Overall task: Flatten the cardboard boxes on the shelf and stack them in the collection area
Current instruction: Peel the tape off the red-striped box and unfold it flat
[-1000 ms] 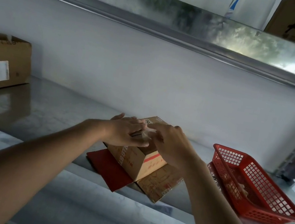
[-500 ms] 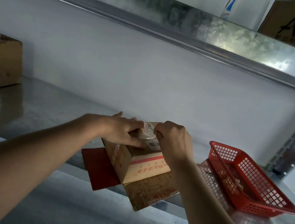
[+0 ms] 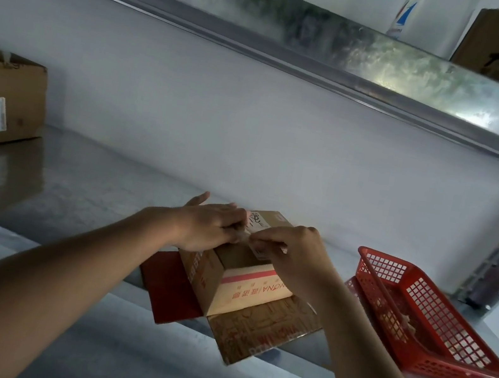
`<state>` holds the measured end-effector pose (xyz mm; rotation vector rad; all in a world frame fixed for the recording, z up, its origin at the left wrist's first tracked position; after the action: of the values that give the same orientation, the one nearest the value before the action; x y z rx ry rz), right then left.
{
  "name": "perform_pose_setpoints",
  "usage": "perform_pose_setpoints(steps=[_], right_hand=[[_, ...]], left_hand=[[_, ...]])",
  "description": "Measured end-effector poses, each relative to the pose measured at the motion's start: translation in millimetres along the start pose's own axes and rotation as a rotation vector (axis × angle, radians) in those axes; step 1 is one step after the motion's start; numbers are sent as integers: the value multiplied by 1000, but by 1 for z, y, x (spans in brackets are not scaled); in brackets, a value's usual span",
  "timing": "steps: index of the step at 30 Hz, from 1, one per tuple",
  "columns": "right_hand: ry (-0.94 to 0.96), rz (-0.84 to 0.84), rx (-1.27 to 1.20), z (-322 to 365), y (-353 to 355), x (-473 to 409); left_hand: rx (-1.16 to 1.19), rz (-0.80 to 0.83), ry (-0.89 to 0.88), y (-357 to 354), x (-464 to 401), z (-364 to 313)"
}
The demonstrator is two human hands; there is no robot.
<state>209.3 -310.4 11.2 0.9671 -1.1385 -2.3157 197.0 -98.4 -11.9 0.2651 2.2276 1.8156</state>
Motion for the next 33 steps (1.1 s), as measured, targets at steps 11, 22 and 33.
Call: perform_pose_setpoints(steps=[11, 22, 33], right_hand=[[-112, -159, -1003, -14, 17, 6], [-32, -13, -608, -11, 7, -8], [46, 53, -100, -3, -7, -21]], left_hand=[[-23, 6, 43, -2, -1, 1], [-63, -6, 40, -4, 1, 0], [-49, -42, 23, -3, 1, 1]])
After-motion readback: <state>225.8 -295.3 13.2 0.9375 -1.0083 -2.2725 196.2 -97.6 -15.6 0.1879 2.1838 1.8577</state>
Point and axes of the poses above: each hand's wrist, its own x-axis away from the middle knuckle, its own y-axis out of the back of the hand, z = x × y, the point moved 2 cm from there along -x, towards the middle knuckle, and after that the axes turned 11 degrees about -x, right-handed, at the moved point
